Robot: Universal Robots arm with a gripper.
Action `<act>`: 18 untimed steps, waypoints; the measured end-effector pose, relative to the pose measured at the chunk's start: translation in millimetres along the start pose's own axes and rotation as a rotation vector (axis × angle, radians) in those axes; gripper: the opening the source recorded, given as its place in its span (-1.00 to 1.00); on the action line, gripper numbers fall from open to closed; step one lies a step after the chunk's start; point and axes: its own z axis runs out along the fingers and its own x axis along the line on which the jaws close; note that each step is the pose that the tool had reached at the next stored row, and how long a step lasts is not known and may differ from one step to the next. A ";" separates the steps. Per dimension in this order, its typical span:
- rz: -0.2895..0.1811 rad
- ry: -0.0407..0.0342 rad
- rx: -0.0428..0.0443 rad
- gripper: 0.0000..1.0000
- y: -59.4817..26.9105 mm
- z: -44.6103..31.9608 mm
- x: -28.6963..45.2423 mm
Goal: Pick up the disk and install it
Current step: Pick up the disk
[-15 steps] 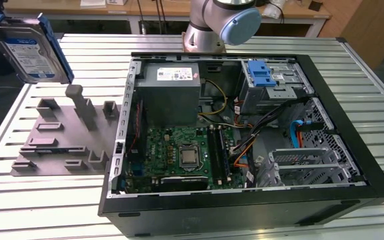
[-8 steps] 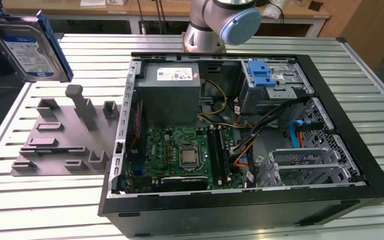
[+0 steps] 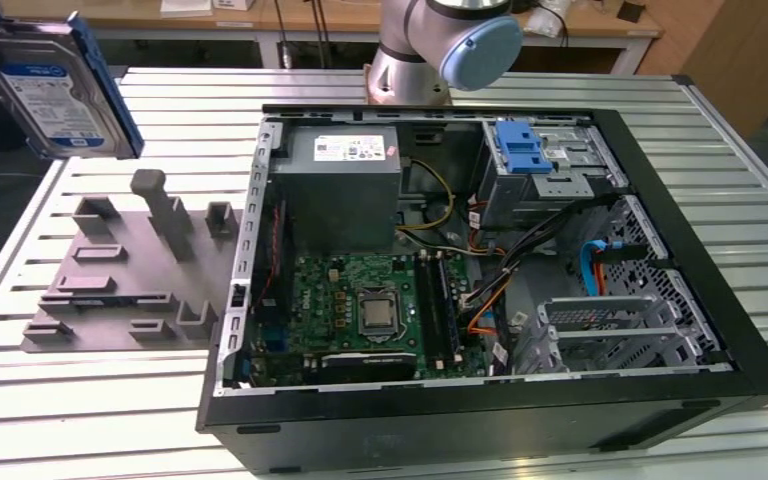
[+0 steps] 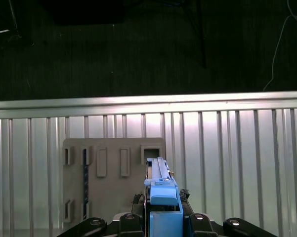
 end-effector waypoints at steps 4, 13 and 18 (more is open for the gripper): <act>0.000 0.0000 0.0000 -0.27 0.2 -6.2 -0.1; 0.000 0.0000 0.0000 -0.27 0.5 -19.2 -0.4; 0.000 0.0000 0.0001 -0.27 0.7 -26.1 -0.5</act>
